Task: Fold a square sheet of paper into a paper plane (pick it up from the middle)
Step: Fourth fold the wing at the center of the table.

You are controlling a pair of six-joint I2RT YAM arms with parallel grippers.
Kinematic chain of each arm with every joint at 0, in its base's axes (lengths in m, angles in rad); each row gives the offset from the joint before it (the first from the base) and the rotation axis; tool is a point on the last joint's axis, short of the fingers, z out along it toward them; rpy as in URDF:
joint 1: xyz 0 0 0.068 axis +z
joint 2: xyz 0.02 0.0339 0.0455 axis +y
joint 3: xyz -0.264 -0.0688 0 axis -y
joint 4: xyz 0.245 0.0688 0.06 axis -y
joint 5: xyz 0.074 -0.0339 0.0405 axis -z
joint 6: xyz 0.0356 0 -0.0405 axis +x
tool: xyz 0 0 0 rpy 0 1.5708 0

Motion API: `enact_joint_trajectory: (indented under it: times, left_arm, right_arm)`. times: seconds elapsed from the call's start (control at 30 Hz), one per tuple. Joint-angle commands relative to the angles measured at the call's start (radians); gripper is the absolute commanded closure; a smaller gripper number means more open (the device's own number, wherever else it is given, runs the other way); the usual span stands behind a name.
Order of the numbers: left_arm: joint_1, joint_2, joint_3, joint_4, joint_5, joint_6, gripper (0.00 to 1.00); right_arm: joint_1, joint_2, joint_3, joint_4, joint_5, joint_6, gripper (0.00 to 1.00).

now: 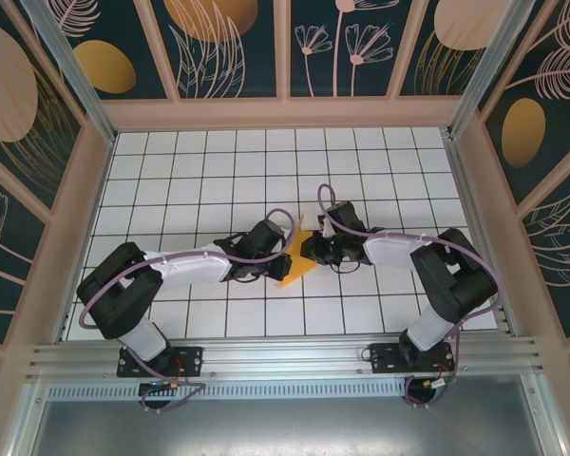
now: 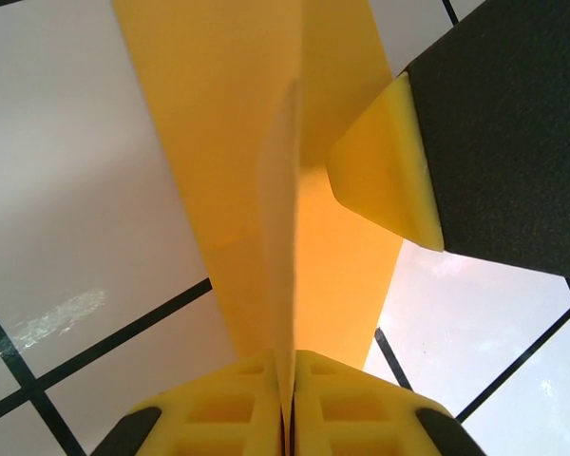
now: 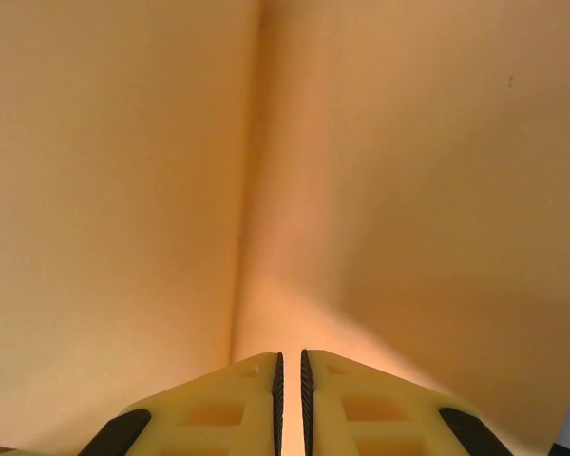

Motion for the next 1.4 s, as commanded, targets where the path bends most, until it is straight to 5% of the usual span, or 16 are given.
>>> enact_joint_trajectory:
  times: [0.0, 0.33, 0.73, 1.03, 1.37]
  left_arm:
    - [-0.004, 0.035, -0.007, 0.006, -0.009, -0.003, 0.92]
    - [-0.01, 0.081, 0.003, 0.035, 0.008, -0.007, 0.96]
    - [-0.01, 0.106, -0.052, 0.142, 0.067, -0.056, 0.99]
    - [-0.005, 0.1, -0.052, 0.167, 0.102, -0.053, 0.94]
    - [-0.004, 0.02, -0.118, 0.173, 0.083, -0.07, 0.75]
  right_arm:
    - [0.002, -0.02, 0.026, -0.023, -0.003, -0.016, 0.83]
    - [-0.011, -0.073, 0.023, -0.063, 0.038, -0.014, 0.83]
    - [0.011, -0.052, 0.039, 0.028, -0.11, -0.018, 0.85]
    - [0.025, -0.005, 0.048, 0.053, -0.132, -0.013, 0.85]
    - [0.002, 0.019, 0.046, 0.04, -0.057, 0.004, 0.87]
